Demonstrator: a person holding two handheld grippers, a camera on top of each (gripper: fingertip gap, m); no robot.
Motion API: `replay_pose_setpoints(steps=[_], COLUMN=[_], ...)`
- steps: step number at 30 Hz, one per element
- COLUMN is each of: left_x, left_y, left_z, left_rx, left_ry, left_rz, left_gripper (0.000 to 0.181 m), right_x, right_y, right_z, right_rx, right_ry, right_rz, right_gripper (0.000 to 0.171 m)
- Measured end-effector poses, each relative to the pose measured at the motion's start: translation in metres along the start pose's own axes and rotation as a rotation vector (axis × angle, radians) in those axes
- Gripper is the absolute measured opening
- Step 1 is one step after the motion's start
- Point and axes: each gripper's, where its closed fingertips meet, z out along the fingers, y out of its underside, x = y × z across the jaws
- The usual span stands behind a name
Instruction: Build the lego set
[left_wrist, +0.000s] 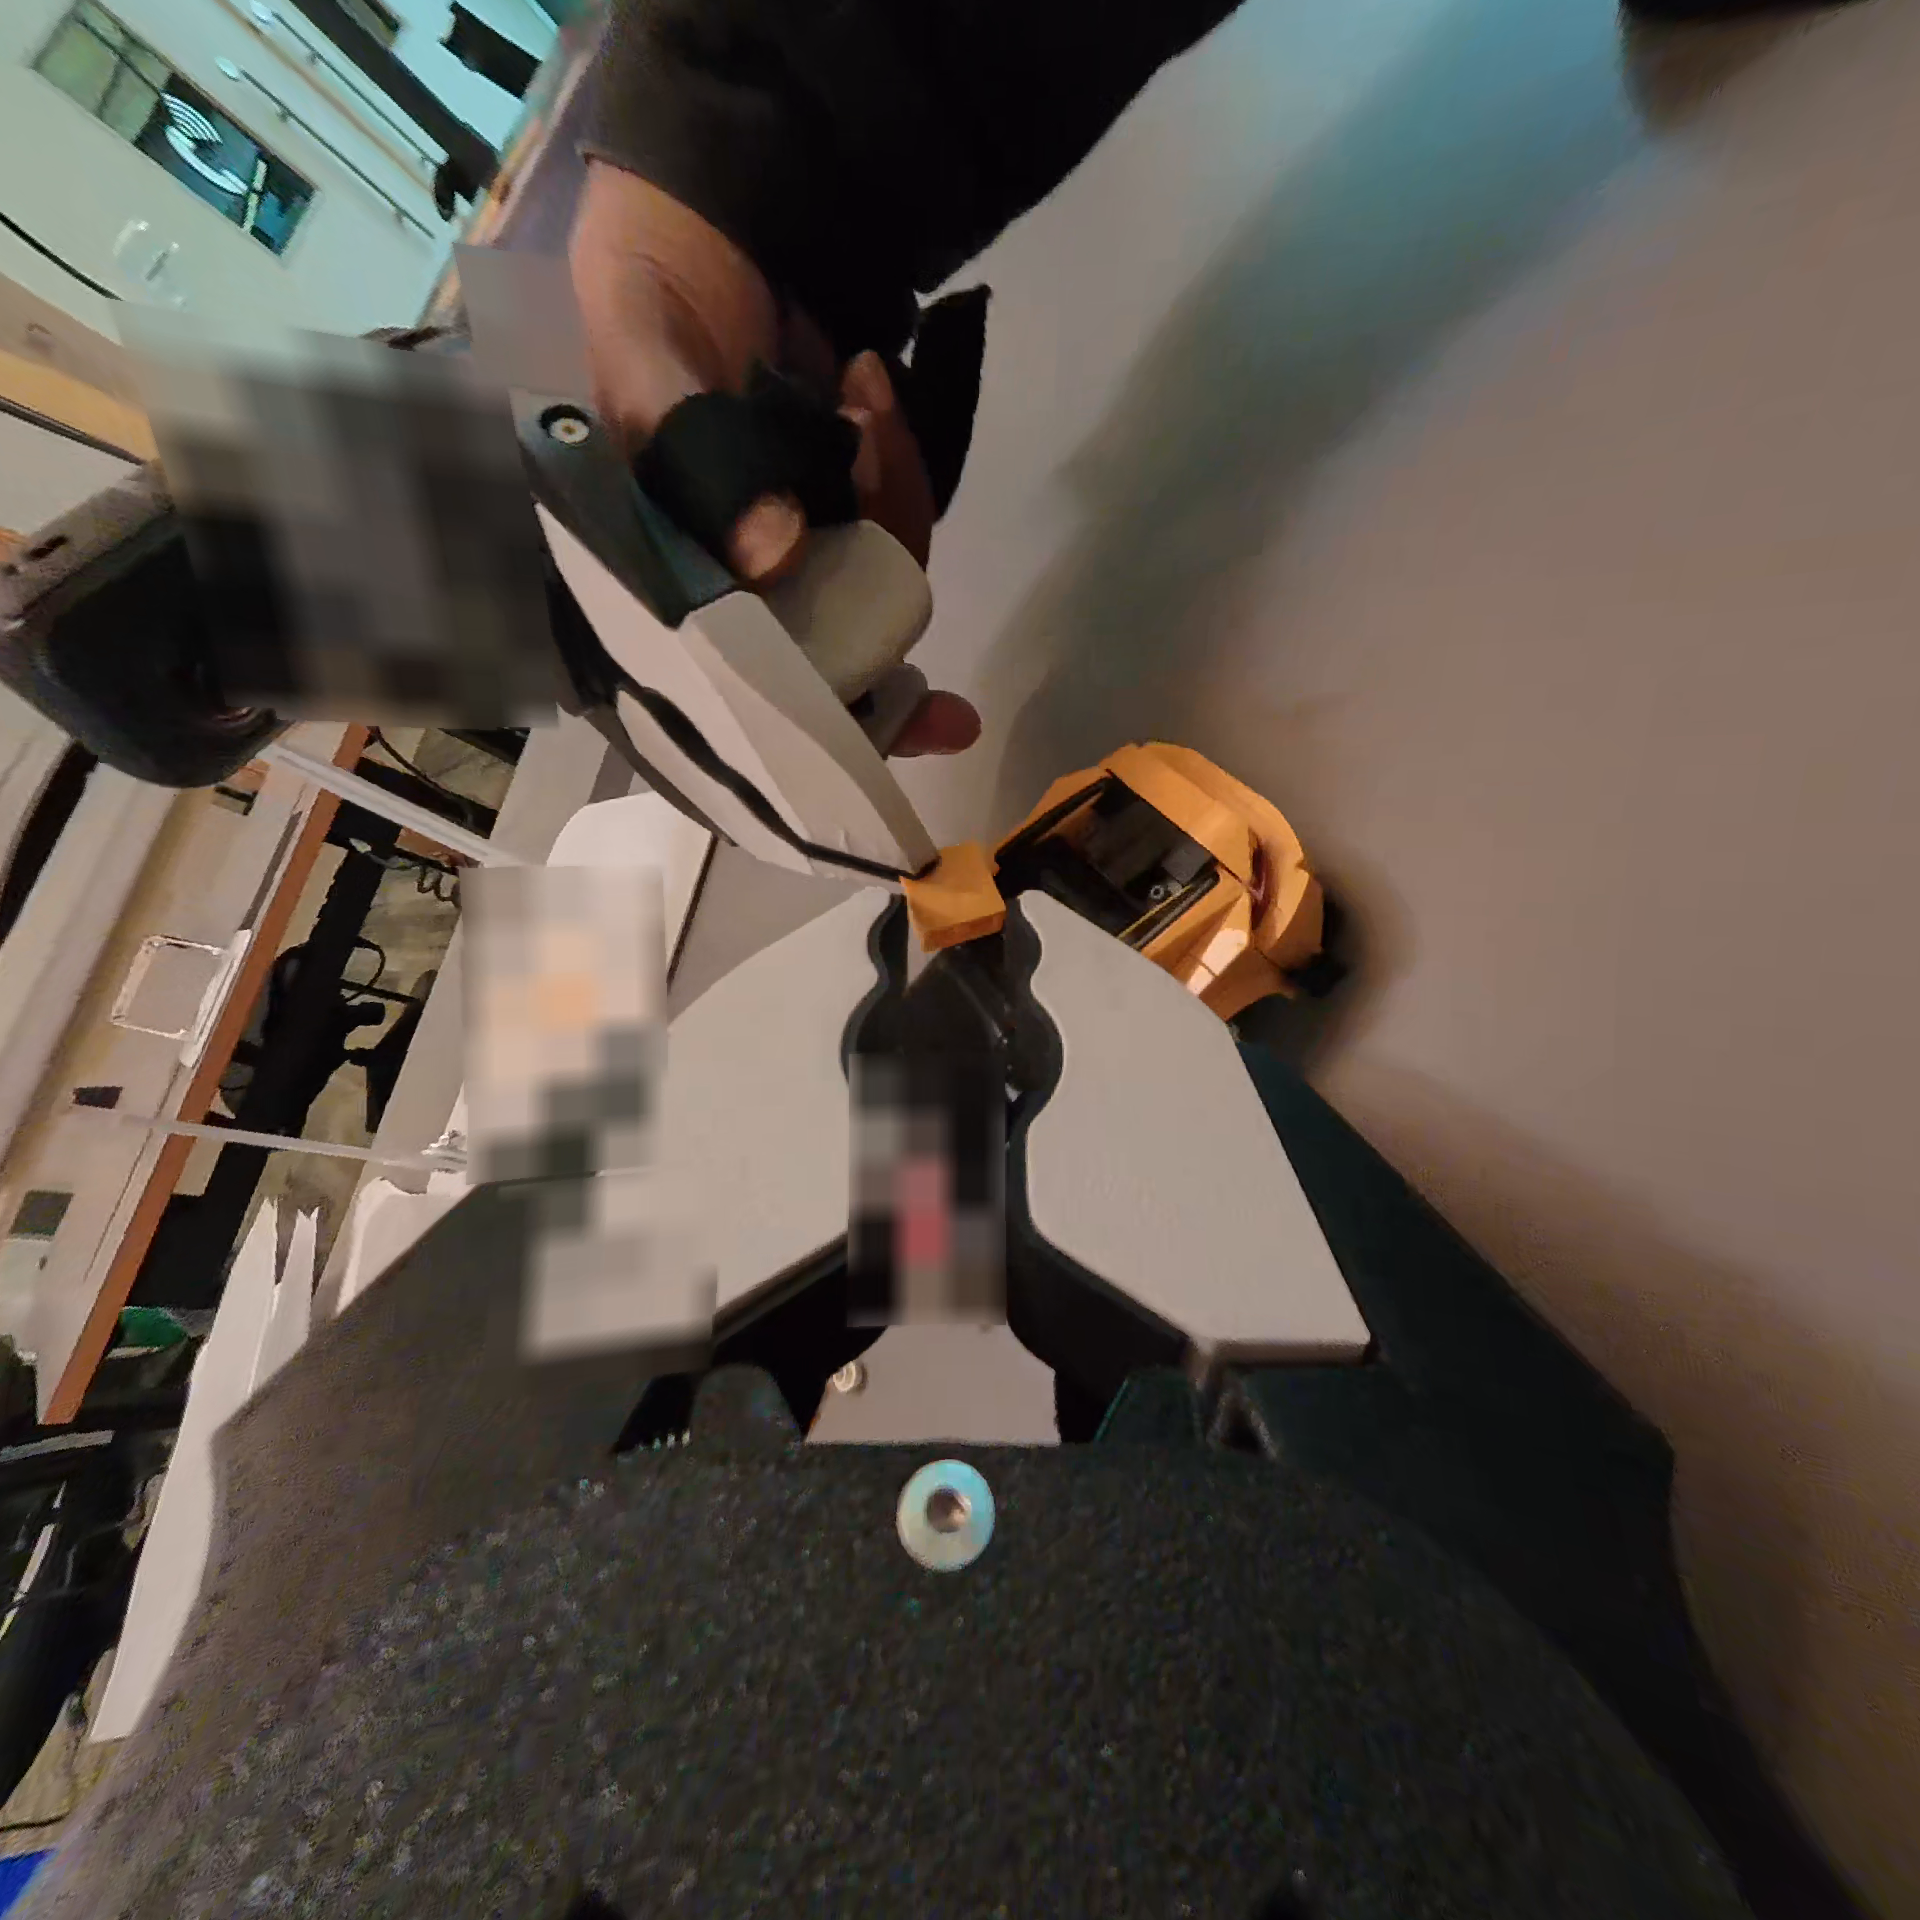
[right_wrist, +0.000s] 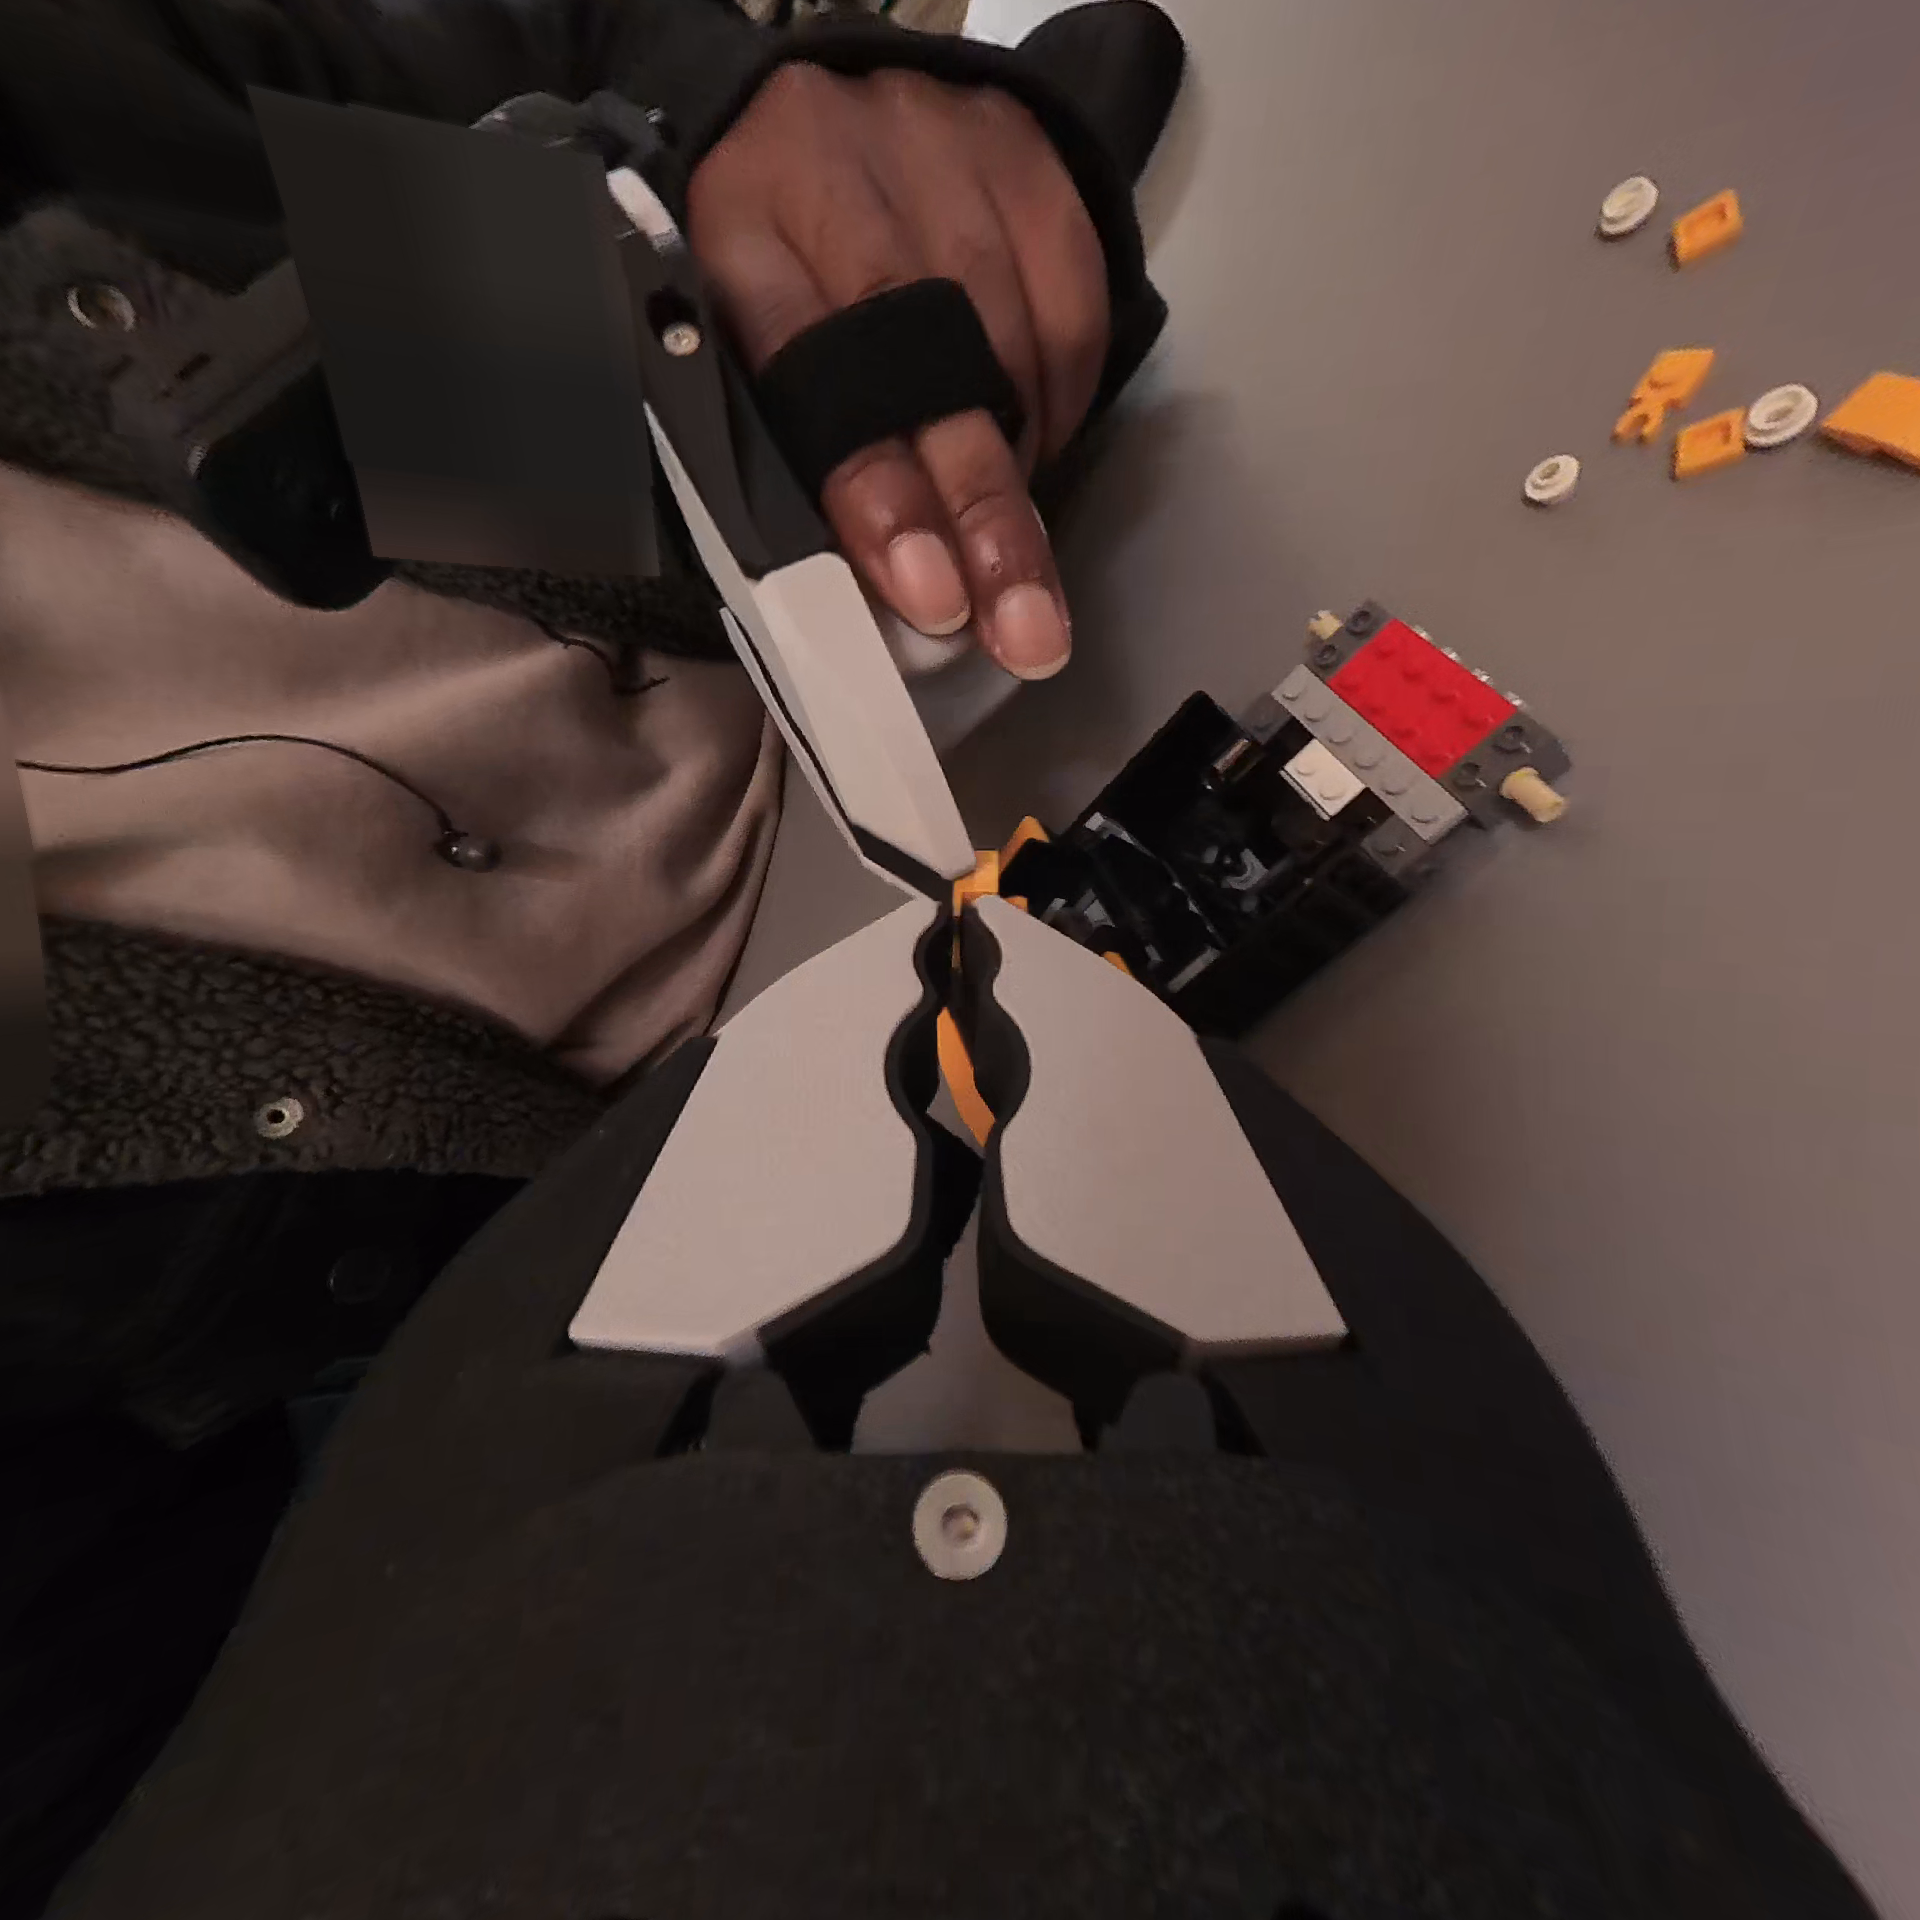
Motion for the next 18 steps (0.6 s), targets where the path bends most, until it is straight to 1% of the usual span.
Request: replay_pose_setpoints(steps=[3,6,7,8,11,13,18], left_x=[0.0001,0.0009,0.0014,0.0010,-0.0028,-0.0036,-0.0012], left_y=[0.0035,0.0066,0.0070,0.0071,0.0077,0.0086,0.0110], left_z=[0.0020,0.0043,0.0047,0.0046,0.0038,0.0036,0.0052], left_rx=[-0.029,-0.060,-0.065,-0.066,-0.056,-0.053,-0.072], left_ry=[0.017,0.049,0.067,0.086,0.146,0.184,0.234], left_rz=[-0.029,-0.124,-0.173,-0.236,-0.455,-0.555,-0.592], left_gripper=[0.016,0.015,0.014,0.007,0.002,0.002,0.012], right_x=[0.0034,0.0077,0.0083,0.0084,0.0071,0.0088,0.0094], right_y=[0.0005,0.0014,0.0019,0.0016,-0.0006,-0.0007,0.0037], right_z=[-0.0006,-0.0004,-0.0001,0.0002,-0.0001,0.0004,0.0041], right_rx=[0.004,0.005,0.004,0.006,0.026,0.025,0.010], right_ry=[-0.005,0.006,0.008,0.006,-0.006,0.000,-0.038], right_rz=[0.053,0.084,0.089,0.093,0.083,0.088,0.135], right_gripper=[0.001,0.001,0.001,0.001,0.002,0.001,0.001])
